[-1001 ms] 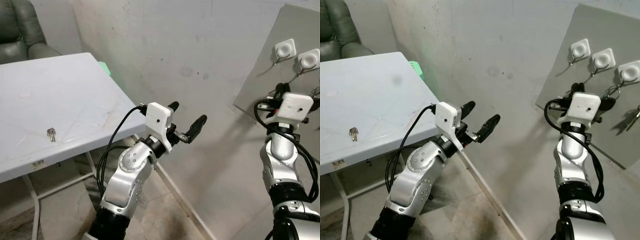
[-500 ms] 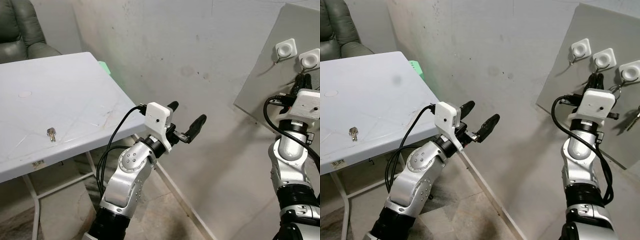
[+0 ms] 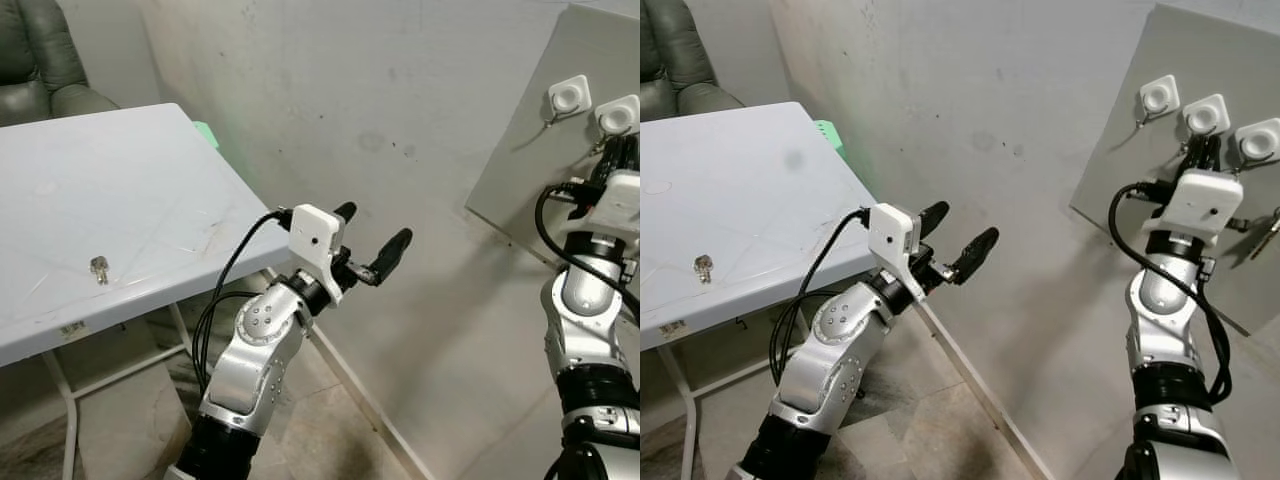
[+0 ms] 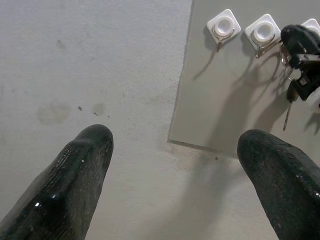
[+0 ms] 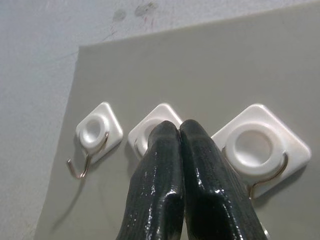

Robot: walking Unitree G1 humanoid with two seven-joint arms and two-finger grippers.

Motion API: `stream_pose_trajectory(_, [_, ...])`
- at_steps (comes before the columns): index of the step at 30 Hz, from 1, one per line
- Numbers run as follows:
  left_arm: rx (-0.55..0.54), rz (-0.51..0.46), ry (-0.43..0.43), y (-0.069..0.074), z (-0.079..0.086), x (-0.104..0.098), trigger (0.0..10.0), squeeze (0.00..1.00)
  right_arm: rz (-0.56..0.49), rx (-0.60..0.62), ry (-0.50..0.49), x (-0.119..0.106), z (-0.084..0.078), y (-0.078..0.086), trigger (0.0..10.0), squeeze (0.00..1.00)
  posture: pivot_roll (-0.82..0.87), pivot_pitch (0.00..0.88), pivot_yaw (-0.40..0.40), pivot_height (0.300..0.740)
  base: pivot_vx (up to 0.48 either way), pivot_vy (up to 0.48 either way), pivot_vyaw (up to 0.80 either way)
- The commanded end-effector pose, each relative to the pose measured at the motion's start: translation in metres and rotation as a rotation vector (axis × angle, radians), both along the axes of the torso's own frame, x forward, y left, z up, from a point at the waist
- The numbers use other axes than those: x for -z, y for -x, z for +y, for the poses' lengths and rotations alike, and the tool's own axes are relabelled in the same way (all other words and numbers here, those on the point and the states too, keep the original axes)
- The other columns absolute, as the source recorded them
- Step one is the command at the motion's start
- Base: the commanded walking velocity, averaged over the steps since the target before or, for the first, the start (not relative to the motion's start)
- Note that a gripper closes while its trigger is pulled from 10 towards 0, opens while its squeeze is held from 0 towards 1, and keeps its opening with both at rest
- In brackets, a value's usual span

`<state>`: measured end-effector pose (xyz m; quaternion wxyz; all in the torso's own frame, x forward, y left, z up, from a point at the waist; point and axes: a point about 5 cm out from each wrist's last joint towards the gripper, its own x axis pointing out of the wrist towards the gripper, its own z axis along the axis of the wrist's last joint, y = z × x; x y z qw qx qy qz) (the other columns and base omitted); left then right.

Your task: Hang keys on a hook

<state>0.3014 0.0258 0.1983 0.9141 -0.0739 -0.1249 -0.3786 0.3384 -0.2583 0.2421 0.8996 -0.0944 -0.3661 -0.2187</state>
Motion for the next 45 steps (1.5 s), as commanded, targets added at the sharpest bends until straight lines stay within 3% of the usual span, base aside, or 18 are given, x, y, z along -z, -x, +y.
stream_pose_trajectory(1, [0.011, -0.015, 0.003, 0.001, -0.004, -0.005, 10.0, 0.00, -0.053, 0.002, 0.000, -0.014, -0.005, 0.001, 10.0, 0.00, 0.02, 0.037, -0.075, 0.740, 0.000, 0.000, 0.00])
stream_pose_trajectory(15, [0.007, -0.016, 0.006, 0.002, -0.004, -0.005, 10.0, 0.00, -0.020, -0.138, -0.018, -0.011, 0.010, -0.006, 10.0, 0.00, 0.02, 0.033, -0.081, 0.740, 0.000, 0.000, 0.00])
stream_pose_trajectory(45, [-0.004, -0.016, 0.009, 0.002, -0.003, -0.006, 10.0, 0.00, 0.058, -0.246, -0.018, -0.019, 0.014, -0.029, 10.0, 0.00, 0.03, 0.049, -0.083, 0.740, 0.000, 0.000, 0.00])
